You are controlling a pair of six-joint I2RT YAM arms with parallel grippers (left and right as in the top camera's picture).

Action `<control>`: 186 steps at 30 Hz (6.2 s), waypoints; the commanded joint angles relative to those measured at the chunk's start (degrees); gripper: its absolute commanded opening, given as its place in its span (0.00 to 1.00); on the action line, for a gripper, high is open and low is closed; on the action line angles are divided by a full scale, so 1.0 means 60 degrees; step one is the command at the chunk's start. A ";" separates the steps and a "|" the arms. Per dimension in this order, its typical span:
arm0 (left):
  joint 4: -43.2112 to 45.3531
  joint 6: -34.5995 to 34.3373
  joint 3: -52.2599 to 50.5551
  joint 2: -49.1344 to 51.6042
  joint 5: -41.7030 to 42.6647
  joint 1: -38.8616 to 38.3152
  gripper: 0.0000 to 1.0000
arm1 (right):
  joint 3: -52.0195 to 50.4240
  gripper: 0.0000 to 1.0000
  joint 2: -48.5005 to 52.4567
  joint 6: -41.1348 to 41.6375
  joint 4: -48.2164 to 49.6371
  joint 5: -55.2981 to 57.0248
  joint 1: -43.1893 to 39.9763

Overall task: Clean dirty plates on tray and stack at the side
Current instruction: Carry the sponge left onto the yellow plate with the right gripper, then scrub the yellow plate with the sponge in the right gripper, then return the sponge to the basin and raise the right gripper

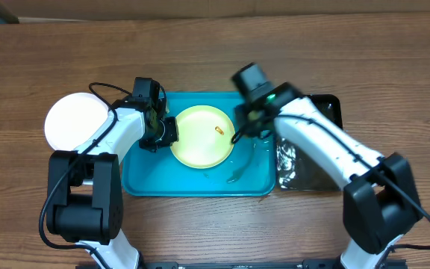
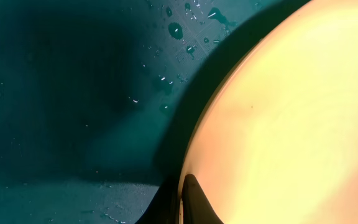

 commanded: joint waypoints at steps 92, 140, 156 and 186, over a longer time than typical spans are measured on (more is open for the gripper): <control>-0.0062 -0.0025 -0.0233 0.0178 -0.0066 -0.0113 0.04 | 0.1723 0.04 0.0375 -0.1705 -0.2062 -0.6459 -0.3249; -0.0040 -0.0029 -0.0233 0.0178 -0.0062 -0.0113 0.04 | 0.1727 0.04 0.3366 -0.1679 -0.0412 -0.2430 0.0947; -0.0036 -0.0029 -0.0233 0.0178 -0.0062 -0.0117 0.04 | 0.1818 0.04 0.1439 -0.1672 -0.0608 -0.4506 0.0783; -0.0182 0.0510 -0.0233 0.0178 -0.0069 -0.0127 0.04 | -0.0787 0.04 0.0535 -0.0714 -0.1770 -0.2455 -0.5530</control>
